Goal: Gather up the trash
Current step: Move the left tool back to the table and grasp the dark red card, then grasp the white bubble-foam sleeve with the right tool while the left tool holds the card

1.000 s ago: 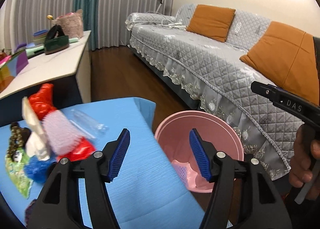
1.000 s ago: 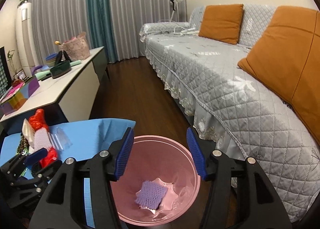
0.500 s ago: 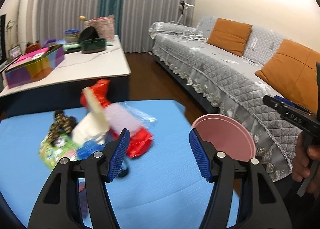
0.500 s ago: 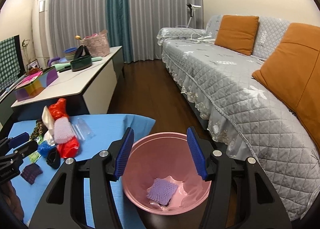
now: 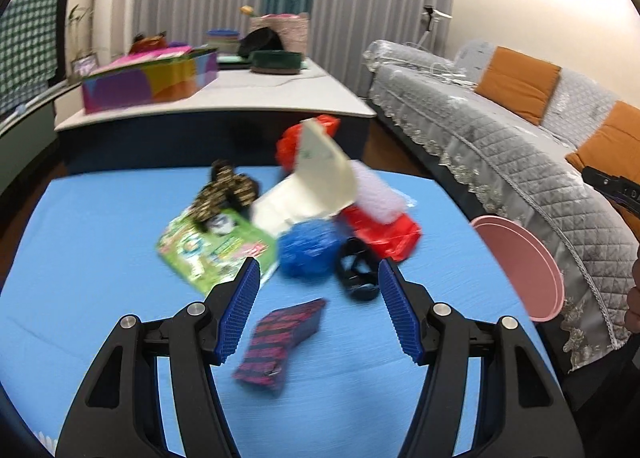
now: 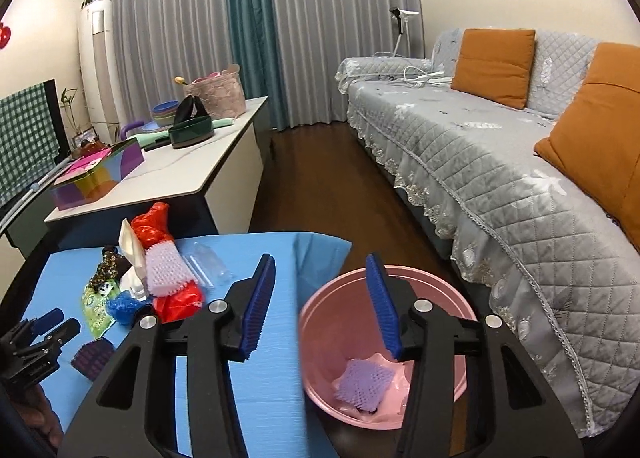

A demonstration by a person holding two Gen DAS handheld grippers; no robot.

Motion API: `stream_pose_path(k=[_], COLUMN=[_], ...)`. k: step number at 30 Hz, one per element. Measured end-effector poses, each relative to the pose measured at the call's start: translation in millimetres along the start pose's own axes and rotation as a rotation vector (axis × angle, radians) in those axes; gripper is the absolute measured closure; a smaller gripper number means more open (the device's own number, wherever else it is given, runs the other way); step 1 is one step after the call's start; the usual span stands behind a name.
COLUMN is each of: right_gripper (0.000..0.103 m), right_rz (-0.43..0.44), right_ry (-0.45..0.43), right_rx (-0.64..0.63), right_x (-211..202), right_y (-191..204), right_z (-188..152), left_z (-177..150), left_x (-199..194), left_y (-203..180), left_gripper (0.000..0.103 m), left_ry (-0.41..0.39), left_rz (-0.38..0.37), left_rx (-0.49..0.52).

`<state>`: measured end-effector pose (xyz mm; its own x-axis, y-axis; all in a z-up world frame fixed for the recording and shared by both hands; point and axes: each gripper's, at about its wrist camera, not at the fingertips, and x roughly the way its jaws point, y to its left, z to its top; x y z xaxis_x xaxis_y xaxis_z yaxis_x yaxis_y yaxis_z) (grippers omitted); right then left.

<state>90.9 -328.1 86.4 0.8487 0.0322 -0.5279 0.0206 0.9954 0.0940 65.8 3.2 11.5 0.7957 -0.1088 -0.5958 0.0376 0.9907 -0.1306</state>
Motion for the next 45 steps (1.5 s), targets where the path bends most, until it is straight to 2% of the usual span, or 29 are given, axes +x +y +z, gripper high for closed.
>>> stream_pose_path(k=[9, 17, 21, 24, 28, 30, 31, 34, 42, 45], right_gripper=[0.055, 0.055, 0.055, 0.055, 0.055, 0.055, 0.055, 0.055, 0.054, 0.047], right_rz=[0.077, 0.132, 0.143, 0.152, 0.16, 0.165, 0.169, 0.184, 0.242, 0.271], right_ry=[0.006, 0.042, 0.075, 0.105, 0.13, 0.14, 0.148, 0.174, 0.239, 0.242], right_rx=[0.004, -0.039, -0.06, -0.076, -0.095, -0.095, -0.094, -0.099, -0.114, -0.116], right_x=[12.7, 27.6, 38.0, 47.9, 60.4, 66.3, 70.9, 84.5, 122.6, 133.1], right_y=[36.1, 72.0, 82.5, 89.4, 100.0, 103.4, 106.3, 114.7, 137.3, 144.4], right_z=[10.0, 6.5, -0.4, -7.2, -13.1, -15.0, -16.0, -19.9, -31.6, -31.0], left_z=[-19.3, -38.3, -35.6, -30.5, -32.0, -37.0, -38.8, -39.1, -23.6, -20.0], left_x=[-0.5, 10.2, 9.7, 8.5, 15.5, 24.6, 28.6, 36.9, 42.8, 50.1], left_y=[50.9, 48.5, 43.8, 38.0, 17.8, 11.7, 12.6, 20.0, 39.1, 39.4], left_gripper=[0.042, 0.042, 0.042, 0.042, 0.043, 0.054, 0.066, 0.086, 0.088, 0.088], left_ry=[0.05, 0.106, 0.088, 0.072, 0.101, 0.138, 0.155, 0.167, 0.098, 0.104], left_rz=[0.07, 0.038, 0.032, -0.011, -0.038, -0.013, -0.009, 0.03, 0.084, 0.081], left_rx=[-0.095, -0.067, -0.068, -0.077, -0.003, 0.026, 0.021, 0.001, -0.059, -0.062])
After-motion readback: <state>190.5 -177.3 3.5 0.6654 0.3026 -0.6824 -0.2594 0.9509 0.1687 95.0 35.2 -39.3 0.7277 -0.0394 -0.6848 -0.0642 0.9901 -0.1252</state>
